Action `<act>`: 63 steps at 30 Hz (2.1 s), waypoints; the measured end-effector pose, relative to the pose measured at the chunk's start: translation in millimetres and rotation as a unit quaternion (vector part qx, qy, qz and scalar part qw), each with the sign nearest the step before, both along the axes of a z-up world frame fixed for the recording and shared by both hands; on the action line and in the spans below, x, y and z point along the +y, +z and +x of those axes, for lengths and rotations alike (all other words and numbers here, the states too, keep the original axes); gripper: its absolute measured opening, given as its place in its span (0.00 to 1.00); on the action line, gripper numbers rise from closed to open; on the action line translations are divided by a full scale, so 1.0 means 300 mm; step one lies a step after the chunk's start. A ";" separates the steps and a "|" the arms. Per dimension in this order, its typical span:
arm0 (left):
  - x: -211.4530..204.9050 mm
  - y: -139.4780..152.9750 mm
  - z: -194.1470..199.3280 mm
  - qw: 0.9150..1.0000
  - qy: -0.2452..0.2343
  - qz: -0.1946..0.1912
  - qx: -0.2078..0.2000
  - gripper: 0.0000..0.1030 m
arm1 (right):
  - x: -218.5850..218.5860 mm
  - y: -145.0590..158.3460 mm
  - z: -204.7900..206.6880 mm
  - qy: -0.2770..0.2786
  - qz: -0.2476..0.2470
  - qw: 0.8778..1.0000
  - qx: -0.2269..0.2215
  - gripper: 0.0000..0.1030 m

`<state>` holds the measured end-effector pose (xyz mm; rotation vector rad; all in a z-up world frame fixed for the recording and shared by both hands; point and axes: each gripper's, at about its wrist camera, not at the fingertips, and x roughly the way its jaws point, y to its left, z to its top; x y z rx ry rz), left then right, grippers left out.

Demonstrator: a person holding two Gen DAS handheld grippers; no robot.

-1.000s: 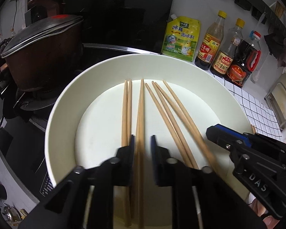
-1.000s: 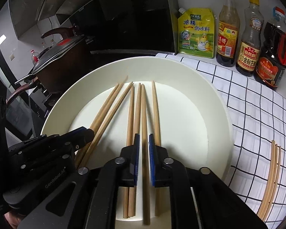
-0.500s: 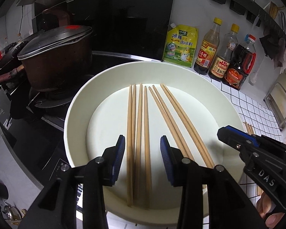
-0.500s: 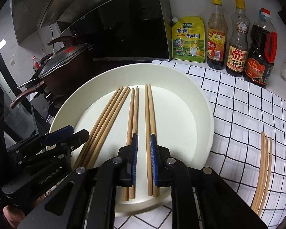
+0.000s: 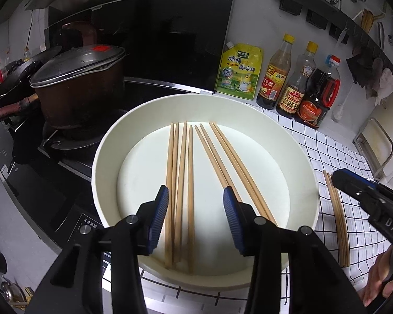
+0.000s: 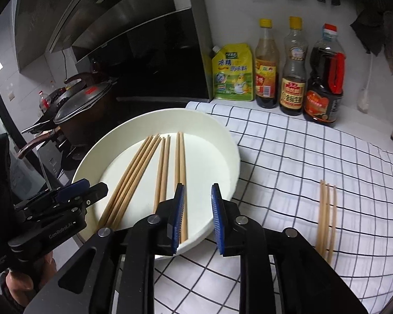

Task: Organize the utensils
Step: 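Withdraw both tools from the basin back toward the chopstick pile, then grasp a chopstick with the right tool while the left tool grasps another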

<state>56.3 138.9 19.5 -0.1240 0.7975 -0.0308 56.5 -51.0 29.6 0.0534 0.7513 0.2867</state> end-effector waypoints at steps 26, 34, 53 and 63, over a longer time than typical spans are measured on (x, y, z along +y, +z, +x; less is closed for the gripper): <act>-0.404 -0.007 -0.137 0.997 -0.082 0.012 -0.001 0.57 | -0.540 -0.133 -0.237 -0.118 0.042 0.992 0.013 0.33; -0.553 -0.025 -0.159 0.992 -0.123 0.027 -0.006 0.63 | -0.639 -0.228 -0.204 -0.142 0.037 0.988 0.046 0.34; -0.628 -0.153 -0.112 0.991 -0.129 0.037 0.013 0.68 | -0.556 -0.335 -0.104 -0.131 -0.042 0.987 0.084 0.34; -0.649 -0.168 -0.097 0.990 -0.135 0.038 0.020 0.68 | -0.558 -0.363 -0.101 -0.130 -0.061 0.985 0.095 0.34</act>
